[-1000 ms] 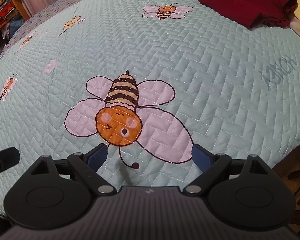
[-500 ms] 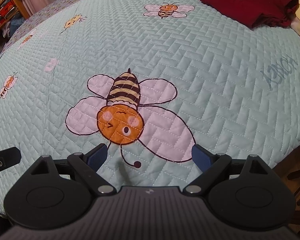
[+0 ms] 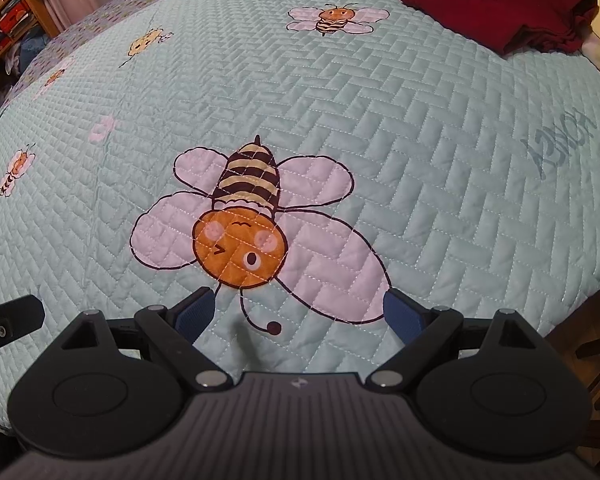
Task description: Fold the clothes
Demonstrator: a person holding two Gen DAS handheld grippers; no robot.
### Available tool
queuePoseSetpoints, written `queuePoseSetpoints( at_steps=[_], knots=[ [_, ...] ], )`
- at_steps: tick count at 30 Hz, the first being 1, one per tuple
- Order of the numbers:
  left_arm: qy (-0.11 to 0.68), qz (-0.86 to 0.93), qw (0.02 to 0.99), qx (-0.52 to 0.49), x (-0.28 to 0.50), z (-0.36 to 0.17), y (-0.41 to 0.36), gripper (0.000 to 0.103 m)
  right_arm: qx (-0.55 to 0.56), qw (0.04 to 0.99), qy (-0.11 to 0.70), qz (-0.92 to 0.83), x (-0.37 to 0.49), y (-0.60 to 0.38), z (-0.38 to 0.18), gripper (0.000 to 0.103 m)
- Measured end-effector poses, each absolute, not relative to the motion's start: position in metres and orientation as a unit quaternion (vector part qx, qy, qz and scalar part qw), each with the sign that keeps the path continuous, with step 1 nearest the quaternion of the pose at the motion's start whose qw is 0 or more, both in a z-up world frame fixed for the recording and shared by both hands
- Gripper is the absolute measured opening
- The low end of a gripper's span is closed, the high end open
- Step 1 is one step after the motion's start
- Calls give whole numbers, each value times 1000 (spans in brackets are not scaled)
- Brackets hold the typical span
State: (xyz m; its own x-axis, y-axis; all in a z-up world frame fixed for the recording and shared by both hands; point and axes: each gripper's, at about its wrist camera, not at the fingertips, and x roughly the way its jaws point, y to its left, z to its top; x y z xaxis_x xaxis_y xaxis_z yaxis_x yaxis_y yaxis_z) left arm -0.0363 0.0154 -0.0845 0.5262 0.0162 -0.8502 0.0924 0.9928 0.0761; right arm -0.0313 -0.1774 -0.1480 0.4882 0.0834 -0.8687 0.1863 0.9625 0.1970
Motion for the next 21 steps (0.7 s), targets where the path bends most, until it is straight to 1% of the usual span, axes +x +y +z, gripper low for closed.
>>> queuePoseSetpoints(
  at_steps=[3, 9, 13, 21],
  knots=[
    [486, -22, 872, 51, -35, -85, 17, 82, 133, 852, 505, -30, -31, -177, -148, 91],
    [480, -27, 875, 54, -36, -84, 15, 83, 130, 852, 507, -29, -30, -176, -149, 91],
    [467, -13, 881, 69, -39, -80, 12, 87, 130, 852, 507, -30, -30, -175, -149, 91],
    [471, -14, 880, 57, -37, -79, 16, 88, 131, 850, 510, -30, -29, -176, -151, 91]
  ],
)
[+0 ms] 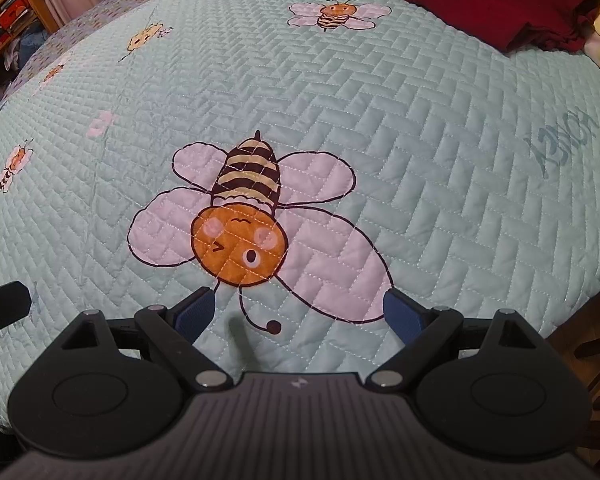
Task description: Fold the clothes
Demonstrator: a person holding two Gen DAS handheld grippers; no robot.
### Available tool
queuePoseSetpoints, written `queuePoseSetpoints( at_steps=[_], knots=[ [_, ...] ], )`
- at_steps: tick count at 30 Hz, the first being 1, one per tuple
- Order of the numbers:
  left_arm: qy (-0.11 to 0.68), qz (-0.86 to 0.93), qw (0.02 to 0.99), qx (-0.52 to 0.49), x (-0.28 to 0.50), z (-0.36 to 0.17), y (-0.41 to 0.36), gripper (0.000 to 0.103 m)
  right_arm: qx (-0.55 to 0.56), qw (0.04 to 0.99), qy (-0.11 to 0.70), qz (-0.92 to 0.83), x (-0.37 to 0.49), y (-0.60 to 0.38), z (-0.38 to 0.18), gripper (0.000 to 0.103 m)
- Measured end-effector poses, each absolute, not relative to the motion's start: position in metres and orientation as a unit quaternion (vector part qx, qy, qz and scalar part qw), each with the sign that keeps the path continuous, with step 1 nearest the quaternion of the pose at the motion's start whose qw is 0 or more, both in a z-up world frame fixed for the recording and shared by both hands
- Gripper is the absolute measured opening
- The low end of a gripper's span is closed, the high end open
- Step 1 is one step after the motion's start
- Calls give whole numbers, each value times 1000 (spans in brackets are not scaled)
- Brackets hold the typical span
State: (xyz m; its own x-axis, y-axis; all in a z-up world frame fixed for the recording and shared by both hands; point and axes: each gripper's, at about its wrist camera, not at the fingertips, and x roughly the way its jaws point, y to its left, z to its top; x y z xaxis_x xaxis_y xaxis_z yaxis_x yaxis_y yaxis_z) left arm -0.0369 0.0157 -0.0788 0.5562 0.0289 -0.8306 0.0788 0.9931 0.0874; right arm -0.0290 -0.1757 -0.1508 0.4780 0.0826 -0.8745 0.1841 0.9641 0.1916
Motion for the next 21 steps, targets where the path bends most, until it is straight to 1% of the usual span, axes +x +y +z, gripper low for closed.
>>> queuePoseSetpoints(
  at_steps=[5, 21],
  knots=[
    [488, -40, 871, 36, -35, -80, 18, 86, 131, 850, 509, -29, -29, -175, -150, 91],
    [511, -43, 858, 21, -29, -87, 24, 89, 129, 848, 512, -29, -28, -174, -152, 91]
  ],
)
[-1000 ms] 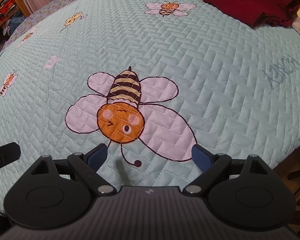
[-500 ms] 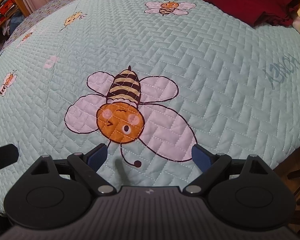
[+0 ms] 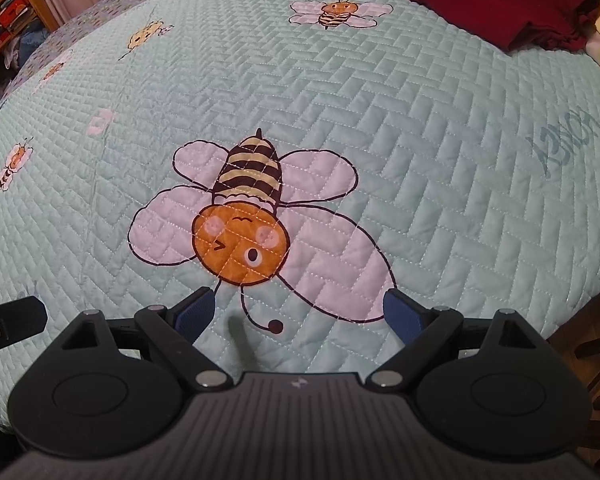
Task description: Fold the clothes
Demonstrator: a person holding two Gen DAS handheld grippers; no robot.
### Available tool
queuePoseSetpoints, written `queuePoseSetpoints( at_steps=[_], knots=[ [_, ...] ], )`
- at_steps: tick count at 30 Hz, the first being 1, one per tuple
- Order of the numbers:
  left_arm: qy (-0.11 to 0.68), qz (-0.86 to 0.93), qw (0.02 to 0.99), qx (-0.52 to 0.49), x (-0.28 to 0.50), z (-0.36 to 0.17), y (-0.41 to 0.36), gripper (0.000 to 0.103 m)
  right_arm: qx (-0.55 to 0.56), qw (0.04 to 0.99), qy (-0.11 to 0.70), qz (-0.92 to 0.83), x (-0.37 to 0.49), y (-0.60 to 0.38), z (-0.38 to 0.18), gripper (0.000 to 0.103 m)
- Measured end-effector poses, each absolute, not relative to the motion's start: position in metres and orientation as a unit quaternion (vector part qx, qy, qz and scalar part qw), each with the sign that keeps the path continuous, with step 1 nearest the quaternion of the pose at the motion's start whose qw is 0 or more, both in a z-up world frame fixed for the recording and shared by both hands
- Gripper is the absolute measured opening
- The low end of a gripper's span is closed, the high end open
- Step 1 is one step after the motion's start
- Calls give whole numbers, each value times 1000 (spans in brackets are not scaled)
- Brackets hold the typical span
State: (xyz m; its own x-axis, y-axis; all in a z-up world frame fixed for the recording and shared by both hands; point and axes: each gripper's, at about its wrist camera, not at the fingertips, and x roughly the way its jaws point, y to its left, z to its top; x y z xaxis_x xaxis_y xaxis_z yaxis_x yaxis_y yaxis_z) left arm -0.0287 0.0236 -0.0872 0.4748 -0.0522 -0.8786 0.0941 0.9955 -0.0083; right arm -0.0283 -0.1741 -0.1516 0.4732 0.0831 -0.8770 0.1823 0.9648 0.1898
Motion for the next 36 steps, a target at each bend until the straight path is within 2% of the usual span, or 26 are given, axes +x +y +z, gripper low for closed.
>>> queuePoseSetpoints(
  at_steps=[21, 32, 36],
  knots=[
    [498, -58, 865, 9, -31, -88, 25, 88, 127, 847, 515, -31, -28, -173, -154, 91],
    [478, -40, 877, 18, -35, -79, 25, 92, 127, 846, 516, -32, -28, -174, -155, 91],
    [490, -31, 871, 19, -33, -82, 26, 88, 126, 846, 517, -31, -29, -173, -155, 91]
  ],
)
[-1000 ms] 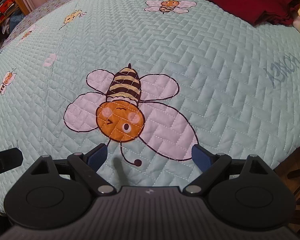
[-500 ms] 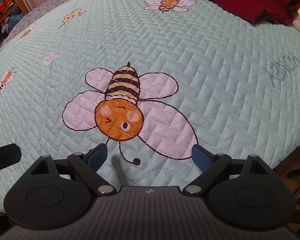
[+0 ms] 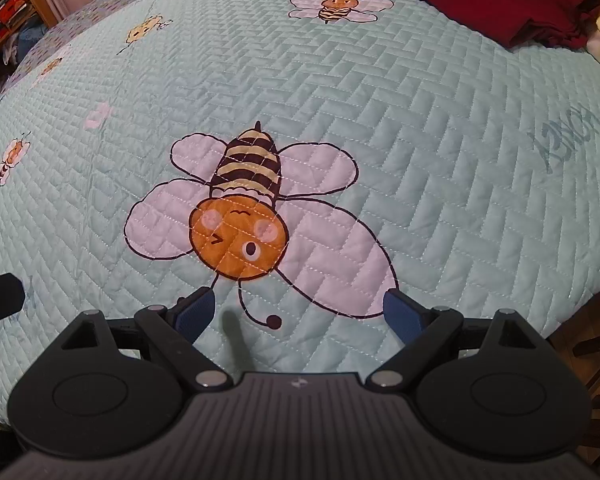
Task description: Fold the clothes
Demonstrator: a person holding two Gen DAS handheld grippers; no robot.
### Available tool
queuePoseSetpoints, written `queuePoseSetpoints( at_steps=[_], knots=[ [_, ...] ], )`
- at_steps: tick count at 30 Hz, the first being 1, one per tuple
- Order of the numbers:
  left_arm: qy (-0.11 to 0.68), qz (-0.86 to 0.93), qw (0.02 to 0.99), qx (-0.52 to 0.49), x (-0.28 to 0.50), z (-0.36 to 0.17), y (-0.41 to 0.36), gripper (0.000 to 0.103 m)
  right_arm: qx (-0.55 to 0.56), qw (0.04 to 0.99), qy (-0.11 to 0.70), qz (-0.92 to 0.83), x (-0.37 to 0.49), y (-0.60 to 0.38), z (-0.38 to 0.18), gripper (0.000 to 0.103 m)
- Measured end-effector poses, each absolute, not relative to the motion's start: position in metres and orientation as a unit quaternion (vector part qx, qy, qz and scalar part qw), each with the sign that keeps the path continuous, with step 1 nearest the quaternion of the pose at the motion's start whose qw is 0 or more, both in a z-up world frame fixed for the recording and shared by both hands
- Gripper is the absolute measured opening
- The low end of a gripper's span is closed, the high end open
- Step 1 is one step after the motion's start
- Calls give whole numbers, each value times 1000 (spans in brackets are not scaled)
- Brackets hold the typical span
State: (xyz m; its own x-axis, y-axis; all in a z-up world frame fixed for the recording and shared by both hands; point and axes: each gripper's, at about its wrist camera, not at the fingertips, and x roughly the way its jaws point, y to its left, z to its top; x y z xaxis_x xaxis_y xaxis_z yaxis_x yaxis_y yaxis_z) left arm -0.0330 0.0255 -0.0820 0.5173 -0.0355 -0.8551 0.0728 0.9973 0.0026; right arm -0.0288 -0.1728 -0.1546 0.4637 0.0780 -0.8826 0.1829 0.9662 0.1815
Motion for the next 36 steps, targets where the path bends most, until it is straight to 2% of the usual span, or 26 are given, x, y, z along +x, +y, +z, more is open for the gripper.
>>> queuePoseSetpoints(
  at_steps=[23, 36],
  knots=[
    [519, -45, 854, -8, -28, -91, 32, 88, 129, 846, 517, -31, -29, -173, -155, 91],
    [486, -53, 872, 16, -36, -81, 22, 87, 126, 846, 517, -30, -28, -171, -156, 91]
  ],
)
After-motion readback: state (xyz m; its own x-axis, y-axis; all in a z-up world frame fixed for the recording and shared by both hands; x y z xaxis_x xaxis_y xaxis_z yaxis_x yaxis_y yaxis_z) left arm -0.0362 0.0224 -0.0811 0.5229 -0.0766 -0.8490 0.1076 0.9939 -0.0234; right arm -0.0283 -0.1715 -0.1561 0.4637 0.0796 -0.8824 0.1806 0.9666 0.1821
